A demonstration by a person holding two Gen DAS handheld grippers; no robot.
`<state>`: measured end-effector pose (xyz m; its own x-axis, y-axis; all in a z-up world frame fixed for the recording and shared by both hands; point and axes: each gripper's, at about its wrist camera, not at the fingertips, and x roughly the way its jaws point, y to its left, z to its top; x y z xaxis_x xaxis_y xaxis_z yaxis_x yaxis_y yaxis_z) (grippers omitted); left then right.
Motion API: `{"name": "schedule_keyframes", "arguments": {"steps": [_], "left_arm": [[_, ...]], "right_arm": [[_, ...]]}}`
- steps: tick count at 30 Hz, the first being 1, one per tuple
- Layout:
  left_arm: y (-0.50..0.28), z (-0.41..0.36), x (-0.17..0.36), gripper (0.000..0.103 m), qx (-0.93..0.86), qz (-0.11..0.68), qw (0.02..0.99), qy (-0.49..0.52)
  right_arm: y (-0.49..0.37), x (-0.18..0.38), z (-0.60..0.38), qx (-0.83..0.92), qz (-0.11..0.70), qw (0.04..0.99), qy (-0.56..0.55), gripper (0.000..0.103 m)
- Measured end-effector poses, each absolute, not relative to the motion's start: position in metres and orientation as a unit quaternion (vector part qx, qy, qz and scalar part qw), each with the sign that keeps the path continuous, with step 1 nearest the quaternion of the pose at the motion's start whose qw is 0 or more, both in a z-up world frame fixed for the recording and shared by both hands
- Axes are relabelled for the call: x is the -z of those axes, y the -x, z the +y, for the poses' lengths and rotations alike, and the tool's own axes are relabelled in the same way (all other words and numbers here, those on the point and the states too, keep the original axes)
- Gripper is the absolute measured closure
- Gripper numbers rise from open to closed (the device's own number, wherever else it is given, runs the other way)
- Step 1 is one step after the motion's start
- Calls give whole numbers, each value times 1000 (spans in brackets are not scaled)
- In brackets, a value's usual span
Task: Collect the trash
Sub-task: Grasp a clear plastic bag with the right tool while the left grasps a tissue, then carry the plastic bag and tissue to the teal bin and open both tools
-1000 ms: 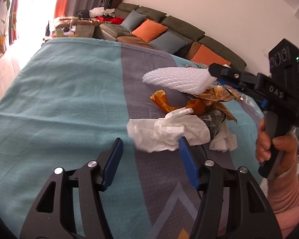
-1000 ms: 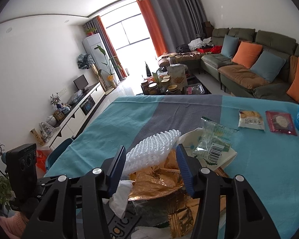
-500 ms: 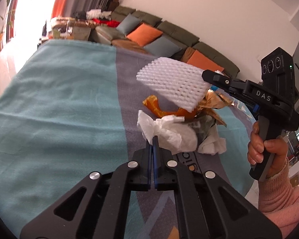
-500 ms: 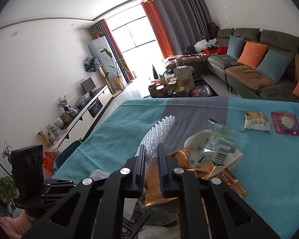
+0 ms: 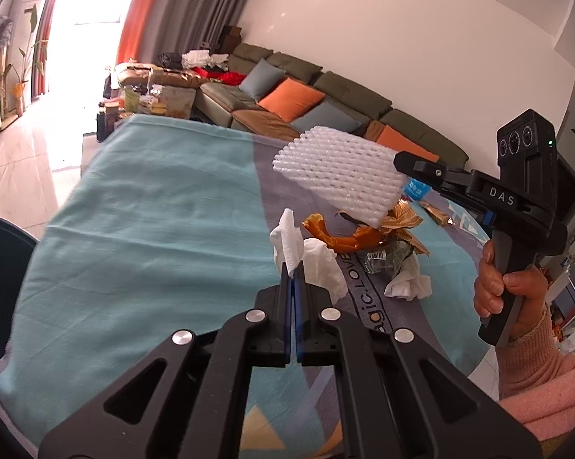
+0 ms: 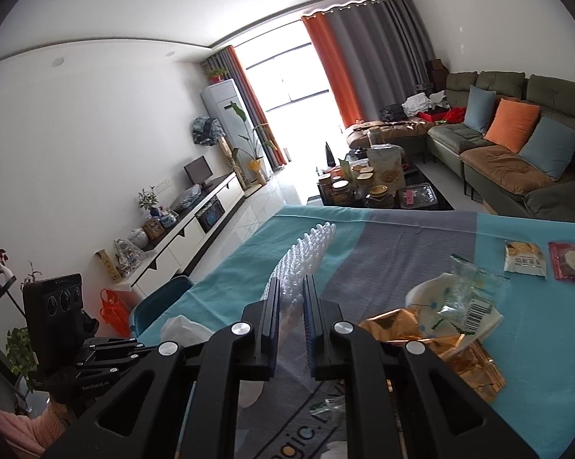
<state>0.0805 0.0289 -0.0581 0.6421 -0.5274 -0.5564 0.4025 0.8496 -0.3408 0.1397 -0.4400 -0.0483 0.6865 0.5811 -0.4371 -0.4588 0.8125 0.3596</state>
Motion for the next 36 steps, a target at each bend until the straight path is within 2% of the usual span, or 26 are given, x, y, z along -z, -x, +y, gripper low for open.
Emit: {"name": "schedule_keyframes", "arguments": {"steps": [19, 36], "left_arm": [[-25, 126, 13, 102, 154, 273, 944, 106], [-9, 216, -8, 102, 36, 247, 962, 111]], "right_arm": [[-139, 42, -367, -375, 277, 879, -96, 93], [-158, 48, -269, -461, 303, 831, -75, 93]]}}
